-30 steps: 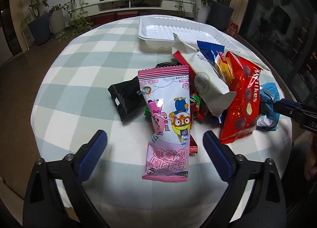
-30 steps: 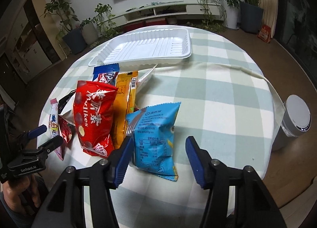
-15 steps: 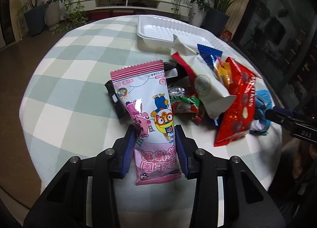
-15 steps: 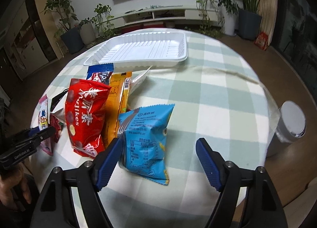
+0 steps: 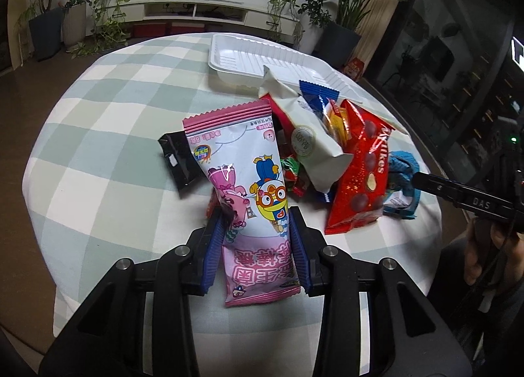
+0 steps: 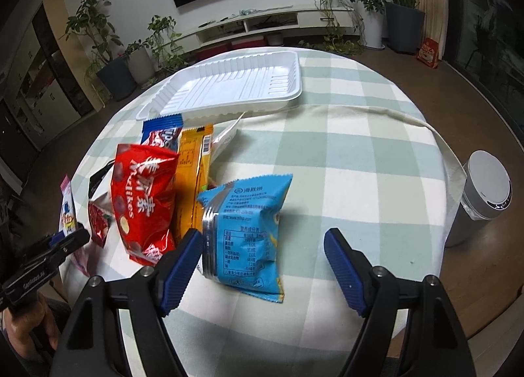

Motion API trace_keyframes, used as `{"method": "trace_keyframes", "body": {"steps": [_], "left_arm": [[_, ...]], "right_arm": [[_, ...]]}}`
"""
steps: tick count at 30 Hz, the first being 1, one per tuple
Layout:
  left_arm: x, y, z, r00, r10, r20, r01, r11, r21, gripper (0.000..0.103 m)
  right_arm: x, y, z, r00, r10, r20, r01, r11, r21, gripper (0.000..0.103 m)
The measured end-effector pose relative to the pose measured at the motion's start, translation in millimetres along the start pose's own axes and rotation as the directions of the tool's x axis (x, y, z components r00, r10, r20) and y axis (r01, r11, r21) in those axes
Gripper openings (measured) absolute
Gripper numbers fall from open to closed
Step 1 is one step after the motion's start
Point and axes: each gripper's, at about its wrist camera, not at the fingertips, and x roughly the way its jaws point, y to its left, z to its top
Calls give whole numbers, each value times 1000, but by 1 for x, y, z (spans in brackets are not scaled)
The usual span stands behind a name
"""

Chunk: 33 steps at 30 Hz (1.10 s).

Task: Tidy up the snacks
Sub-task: 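Grasp the pink cartoon candy bar with the left gripper while the right grasps the blue snack pack, then lift both held snacks and carry them over the white plastic tray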

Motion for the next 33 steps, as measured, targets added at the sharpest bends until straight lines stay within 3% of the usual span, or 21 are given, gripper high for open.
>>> {"method": "trace_keyframes", "body": {"steps": [6, 8, 9, 18, 33], "left_arm": [[5, -4, -5, 1000, -9, -21, 10, 1000, 10, 36], [7, -4, -5, 999, -12, -31, 12, 1000, 13, 36], [8, -4, -5, 999, -11, -33, 11, 1000, 15, 36], [12, -5, -6, 999, -13, -42, 14, 1000, 21, 36], [-17, 1, 16, 998, -63, -9, 63, 998, 15, 36]], "right_arm": [[12, -3, 0, 996, 73, -43, -72, 997, 37, 80], [16, 0, 0, 993, 106, -58, -105, 994, 24, 70], [19, 2, 0, 992, 108, -61, -107, 994, 9, 58], [15, -1, -2, 992, 121, -33, -121, 993, 0, 40], [-24, -40, 4, 992, 109, 62, -115, 988, 102, 38]]}}
